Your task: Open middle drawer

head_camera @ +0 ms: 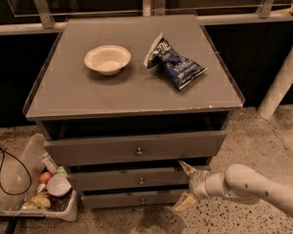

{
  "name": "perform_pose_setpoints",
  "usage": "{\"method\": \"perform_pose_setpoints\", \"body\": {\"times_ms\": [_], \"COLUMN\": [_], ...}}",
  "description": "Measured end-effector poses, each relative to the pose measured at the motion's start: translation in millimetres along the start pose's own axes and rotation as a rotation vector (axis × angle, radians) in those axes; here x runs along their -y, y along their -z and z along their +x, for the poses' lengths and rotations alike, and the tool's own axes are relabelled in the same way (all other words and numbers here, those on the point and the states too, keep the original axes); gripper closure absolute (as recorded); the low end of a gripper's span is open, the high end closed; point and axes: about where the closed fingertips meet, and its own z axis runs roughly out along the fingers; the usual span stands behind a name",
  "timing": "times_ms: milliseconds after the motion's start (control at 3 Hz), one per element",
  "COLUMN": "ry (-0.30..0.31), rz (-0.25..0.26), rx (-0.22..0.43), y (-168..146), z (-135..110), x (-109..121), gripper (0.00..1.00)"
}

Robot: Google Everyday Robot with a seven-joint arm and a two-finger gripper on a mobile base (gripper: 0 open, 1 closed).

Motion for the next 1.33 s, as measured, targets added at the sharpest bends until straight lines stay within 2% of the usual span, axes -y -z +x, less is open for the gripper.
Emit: {"method": "perform_pose_setpoints", "body": {"times_ms": [667,1333], "ry": [0.011,0.037], "rz": [0.001,0.029], "rx": [0.039,0.021], "y": [-31.2,-45.3], "z": [7.3,19.8], "x": [24.2,36.8], "gripper": [0.00,0.00]}}
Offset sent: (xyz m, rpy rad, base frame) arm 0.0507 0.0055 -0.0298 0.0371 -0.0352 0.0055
